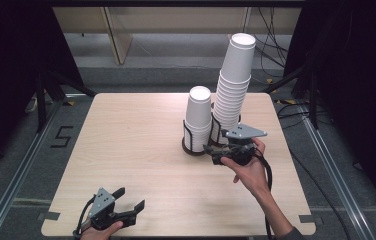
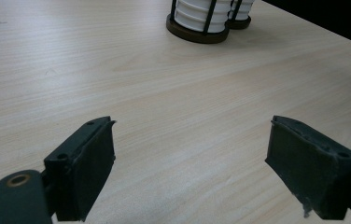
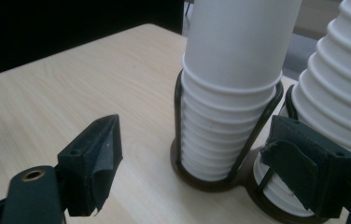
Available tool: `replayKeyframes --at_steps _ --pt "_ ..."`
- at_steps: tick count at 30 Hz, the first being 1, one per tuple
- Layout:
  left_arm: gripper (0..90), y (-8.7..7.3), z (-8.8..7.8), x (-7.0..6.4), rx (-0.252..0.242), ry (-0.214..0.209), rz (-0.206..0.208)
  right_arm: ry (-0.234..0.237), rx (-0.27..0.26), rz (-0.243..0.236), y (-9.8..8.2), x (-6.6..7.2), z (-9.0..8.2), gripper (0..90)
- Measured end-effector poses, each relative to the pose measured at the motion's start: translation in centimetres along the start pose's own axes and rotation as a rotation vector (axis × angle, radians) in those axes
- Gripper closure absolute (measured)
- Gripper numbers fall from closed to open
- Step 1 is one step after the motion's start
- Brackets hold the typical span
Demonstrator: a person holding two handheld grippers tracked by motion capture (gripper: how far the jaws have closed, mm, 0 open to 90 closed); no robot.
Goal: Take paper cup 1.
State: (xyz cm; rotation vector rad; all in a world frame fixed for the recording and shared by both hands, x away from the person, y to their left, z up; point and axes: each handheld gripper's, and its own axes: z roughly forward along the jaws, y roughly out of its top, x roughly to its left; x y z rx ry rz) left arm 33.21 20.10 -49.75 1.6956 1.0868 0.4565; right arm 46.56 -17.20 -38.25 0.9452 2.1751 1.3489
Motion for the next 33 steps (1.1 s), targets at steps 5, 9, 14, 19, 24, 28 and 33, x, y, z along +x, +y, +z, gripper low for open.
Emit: replayKeyframes --at_steps 5,9,14,19,24,28,33 --pt "14.4 0.0 0.0 0.0 0.000 -0.001 -0.001 -0.015 -0.021 -0.002 1.1 -0.2 0.8 18.5" --pt "14.4 0.0 0.0 0.0 -0.001 0.000 0.000 -0.049 -0.039 0.021 2.3 -0.3 1.4 18.6" --pt "14.4 0.0 0.0 0.0 -0.001 -0.003 0.002 -0.065 -0.038 0.037 4.0 -0.8 2.2 18.6" --pt "14.4 0.0 0.0 -0.1 0.006 -0.002 0.011 -0.095 -0.038 0.030 5.6 -1.0 3.1 18.7" --pt "14.4 0.0 0.0 0.0 0.007 -0.006 0.015 -0.132 -0.016 0.037 7.0 -0.8 4.2 18.0" --pt "14.4 0.1 -0.1 -0.1 0.012 -0.005 0.017 -0.166 -0.010 0.055 7.7 -0.9 5.1 17.6" --pt "14.4 0.1 -0.1 -0.1 0.012 -0.006 0.015 -0.182 -0.003 0.066 8.3 -1.2 6.1 16.2"
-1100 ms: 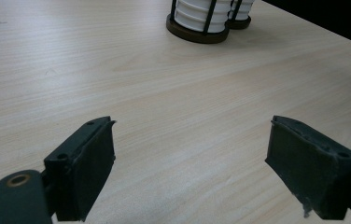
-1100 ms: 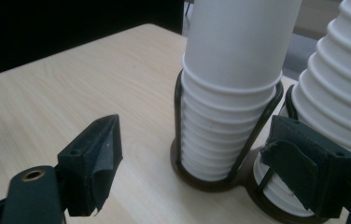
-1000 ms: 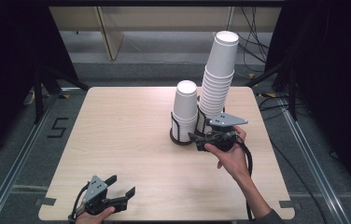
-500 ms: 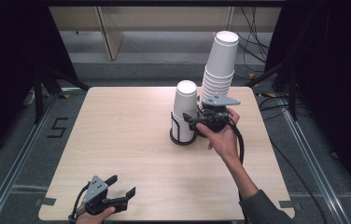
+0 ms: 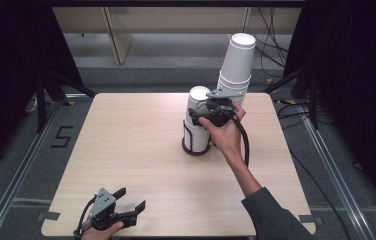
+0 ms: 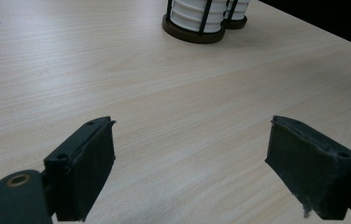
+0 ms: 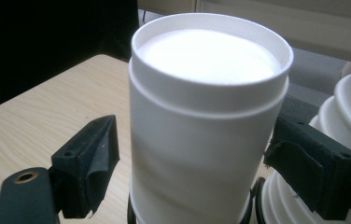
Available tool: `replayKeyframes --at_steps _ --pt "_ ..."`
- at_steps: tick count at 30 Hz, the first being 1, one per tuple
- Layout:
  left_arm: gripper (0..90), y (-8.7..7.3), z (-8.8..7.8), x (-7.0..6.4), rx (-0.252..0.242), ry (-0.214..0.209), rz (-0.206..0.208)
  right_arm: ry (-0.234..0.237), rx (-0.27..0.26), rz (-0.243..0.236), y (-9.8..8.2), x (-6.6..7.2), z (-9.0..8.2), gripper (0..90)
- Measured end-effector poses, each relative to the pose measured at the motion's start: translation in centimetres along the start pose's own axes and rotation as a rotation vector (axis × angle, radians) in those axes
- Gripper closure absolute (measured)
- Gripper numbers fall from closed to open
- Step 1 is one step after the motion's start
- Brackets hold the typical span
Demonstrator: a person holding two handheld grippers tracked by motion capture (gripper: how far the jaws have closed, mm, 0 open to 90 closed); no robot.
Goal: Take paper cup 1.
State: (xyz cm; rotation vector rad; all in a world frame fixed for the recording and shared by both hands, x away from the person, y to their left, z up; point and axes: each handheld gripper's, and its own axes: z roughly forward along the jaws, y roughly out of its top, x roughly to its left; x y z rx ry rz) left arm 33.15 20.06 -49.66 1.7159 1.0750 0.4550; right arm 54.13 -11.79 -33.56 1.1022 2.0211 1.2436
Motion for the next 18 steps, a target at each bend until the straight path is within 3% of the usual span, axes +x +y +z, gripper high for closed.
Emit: replayKeyframes --at_steps 4,6,9,13,18 --pt "14.4 0.0 0.0 0.0 -0.001 -0.001 -0.001 -0.011 0.010 0.021 0.5 0.3 0.6 16.0" --pt "14.4 0.0 0.1 0.0 -0.005 -0.007 -0.004 -0.015 0.018 0.006 0.7 0.3 1.1 15.8" --pt "14.4 0.0 0.0 0.0 -0.002 0.001 -0.003 -0.041 0.026 0.043 0.8 0.6 1.6 15.3" --pt "14.4 0.0 0.0 0.0 -0.002 -0.002 -0.002 -0.084 0.030 0.042 1.0 0.8 2.2 16.9" --pt "14.4 0.0 0.0 -0.1 -0.008 -0.007 -0.008 -0.088 0.030 0.050 1.2 0.9 2.6 19.9"
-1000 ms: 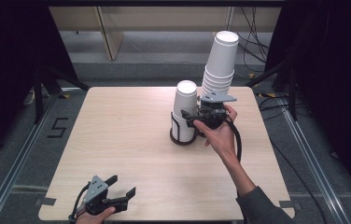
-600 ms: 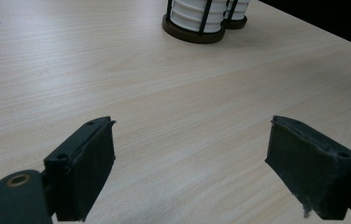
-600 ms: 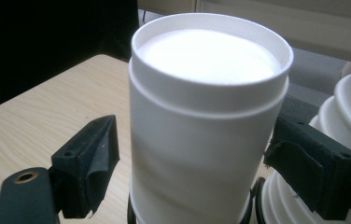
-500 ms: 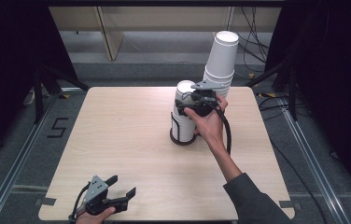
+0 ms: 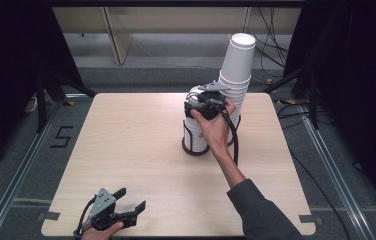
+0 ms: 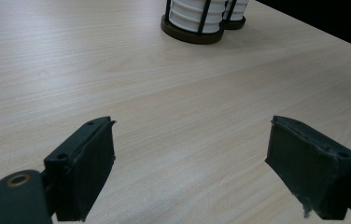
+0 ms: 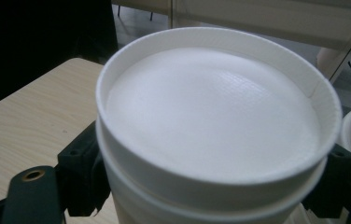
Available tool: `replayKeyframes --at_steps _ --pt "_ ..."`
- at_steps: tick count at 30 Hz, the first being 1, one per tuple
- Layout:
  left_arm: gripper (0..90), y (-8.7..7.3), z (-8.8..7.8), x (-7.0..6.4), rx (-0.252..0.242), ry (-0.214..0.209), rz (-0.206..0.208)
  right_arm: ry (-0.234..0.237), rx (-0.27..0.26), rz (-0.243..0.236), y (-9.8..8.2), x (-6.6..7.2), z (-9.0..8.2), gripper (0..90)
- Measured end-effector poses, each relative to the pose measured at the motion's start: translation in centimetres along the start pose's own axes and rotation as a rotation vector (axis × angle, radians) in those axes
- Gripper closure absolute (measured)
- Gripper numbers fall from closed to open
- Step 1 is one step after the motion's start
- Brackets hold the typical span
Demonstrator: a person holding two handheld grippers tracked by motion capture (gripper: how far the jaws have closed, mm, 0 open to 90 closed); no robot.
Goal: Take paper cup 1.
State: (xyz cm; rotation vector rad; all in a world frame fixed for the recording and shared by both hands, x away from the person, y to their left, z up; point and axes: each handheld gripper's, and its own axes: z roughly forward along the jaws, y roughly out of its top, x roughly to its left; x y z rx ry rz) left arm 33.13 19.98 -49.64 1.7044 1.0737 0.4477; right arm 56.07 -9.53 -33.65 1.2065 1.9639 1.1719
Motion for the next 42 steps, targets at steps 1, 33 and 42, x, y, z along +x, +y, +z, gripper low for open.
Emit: replayKeyframes --at_steps 1,33,42 --pt "14.4 0.0 0.0 0.0 0.008 0.003 0.006 -0.004 0.003 0.003 0.0 0.0 -0.1 20.0" --pt "14.4 -0.1 0.2 -0.1 0.005 -0.015 -0.004 0.118 -0.236 -0.014 5.6 0.4 -10.6 20.6" --pt "14.4 -0.1 0.4 -0.3 0.002 -0.016 0.000 0.238 -0.174 -0.080 0.6 1.3 -11.9 20.7"
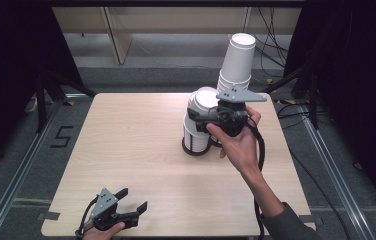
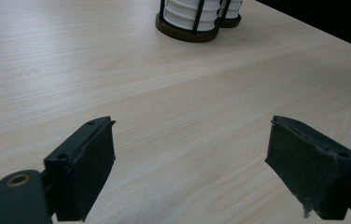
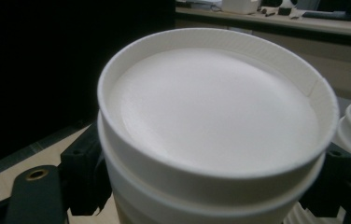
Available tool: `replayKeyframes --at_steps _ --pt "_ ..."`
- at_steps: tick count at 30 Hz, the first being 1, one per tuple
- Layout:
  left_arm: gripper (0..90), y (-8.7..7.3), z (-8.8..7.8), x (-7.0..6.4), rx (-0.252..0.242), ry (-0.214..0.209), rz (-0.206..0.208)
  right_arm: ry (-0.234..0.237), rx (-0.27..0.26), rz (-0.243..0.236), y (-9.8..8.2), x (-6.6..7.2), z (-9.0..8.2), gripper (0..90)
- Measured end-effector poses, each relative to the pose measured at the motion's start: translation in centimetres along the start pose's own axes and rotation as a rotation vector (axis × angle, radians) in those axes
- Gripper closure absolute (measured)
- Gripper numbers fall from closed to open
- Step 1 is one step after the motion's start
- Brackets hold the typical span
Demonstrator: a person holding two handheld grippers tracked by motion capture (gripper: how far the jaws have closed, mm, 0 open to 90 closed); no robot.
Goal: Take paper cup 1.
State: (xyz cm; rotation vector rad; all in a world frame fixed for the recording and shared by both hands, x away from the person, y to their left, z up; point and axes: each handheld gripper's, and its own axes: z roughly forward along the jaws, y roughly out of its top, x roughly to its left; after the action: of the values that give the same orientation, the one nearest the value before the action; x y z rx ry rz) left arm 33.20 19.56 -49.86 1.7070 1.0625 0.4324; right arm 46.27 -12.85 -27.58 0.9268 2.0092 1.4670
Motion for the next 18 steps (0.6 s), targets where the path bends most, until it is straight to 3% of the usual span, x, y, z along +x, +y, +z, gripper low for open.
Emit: replayKeyframes --at_steps 8,10,11,13,15,17,18 --pt "14.4 0.1 0.2 -0.1 -0.002 0.006 0.011 0.044 0.054 0.017 -3.9 0.3 0.4 20.7" --pt "14.4 0.2 0.3 -0.1 -0.009 0.004 0.030 0.056 0.067 0.031 -5.0 0.5 0.7 20.7" --pt "14.4 0.2 0.3 -0.2 -0.016 0.006 0.032 0.060 0.069 0.015 -5.4 0.4 0.8 20.7" --pt "14.4 0.3 0.3 -0.3 -0.024 0.010 0.055 0.073 0.078 0.043 -6.3 0.6 1.0 20.7" --pt "14.4 0.4 0.4 -0.5 -0.025 0.016 0.070 0.082 0.075 0.027 -7.2 0.6 1.2 20.7" --pt "14.4 0.5 0.5 -0.5 -0.036 0.015 0.075 0.087 0.095 0.054 -8.1 0.8 1.5 20.7" --pt "14.3 0.6 0.6 -0.5 -0.042 0.014 0.078 0.093 0.106 0.032 -8.4 0.7 1.7 20.7"
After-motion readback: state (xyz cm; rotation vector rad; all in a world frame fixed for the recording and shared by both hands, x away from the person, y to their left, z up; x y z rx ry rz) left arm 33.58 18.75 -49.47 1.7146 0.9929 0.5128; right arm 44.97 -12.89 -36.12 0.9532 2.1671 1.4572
